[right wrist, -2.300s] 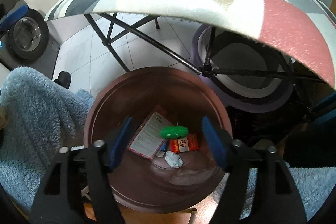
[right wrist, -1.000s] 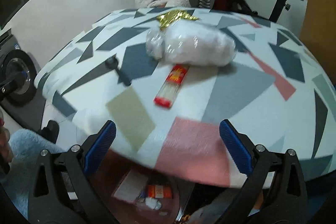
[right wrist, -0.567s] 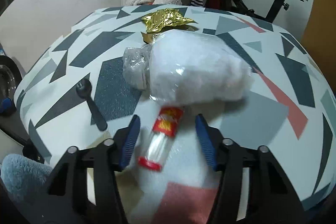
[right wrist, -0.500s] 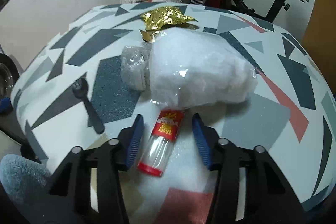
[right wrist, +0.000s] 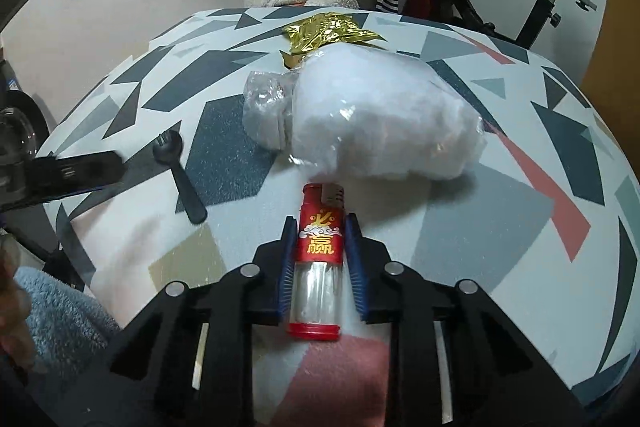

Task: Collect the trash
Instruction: 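Grasp the black plastic spork with the left gripper while the right gripper lifts the lighter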

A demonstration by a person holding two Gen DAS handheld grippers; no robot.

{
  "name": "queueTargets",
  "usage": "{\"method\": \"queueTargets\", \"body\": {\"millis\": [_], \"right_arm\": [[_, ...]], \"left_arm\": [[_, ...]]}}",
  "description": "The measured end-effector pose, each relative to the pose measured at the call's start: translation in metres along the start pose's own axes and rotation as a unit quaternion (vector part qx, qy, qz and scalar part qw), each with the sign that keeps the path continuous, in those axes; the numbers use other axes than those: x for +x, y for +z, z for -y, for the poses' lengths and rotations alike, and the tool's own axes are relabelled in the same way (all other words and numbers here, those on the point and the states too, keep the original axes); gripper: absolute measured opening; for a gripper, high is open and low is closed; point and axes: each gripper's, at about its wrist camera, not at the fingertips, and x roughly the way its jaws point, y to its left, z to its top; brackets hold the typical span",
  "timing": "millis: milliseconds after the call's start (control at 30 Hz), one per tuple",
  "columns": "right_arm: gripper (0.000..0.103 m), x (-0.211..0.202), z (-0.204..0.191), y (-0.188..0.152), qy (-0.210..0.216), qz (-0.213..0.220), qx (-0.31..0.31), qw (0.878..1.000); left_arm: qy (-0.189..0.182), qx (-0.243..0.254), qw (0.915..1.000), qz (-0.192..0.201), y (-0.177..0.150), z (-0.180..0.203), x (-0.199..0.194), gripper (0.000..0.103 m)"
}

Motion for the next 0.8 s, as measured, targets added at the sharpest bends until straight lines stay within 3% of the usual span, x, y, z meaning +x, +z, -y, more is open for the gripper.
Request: {"method": "queueTargets", "body": {"millis": [200, 500, 800], "right_arm": [[0.027, -0.004, 0.003, -0.005, 0.010, 0.002, 0.005, 1.000], [0.027, -0.006, 0.005, -0.010, 0.012, 0.011, 0.005, 1.000], [0.027, -0.007, 0.005, -0.013, 0.012, 0.020, 0.003, 1.000]], "left_arm": [[0.009, -0.001, 0.9999, -0.005, 0.012, 0.011, 0.019, 0.045], [0.041, 0.083, 0.9956, -0.010, 0.025, 0.046, 0.043, 0.045], [0.101, 0.143, 0.9844, 0.010, 0.011, 0.065, 0.049, 0.045]]}}
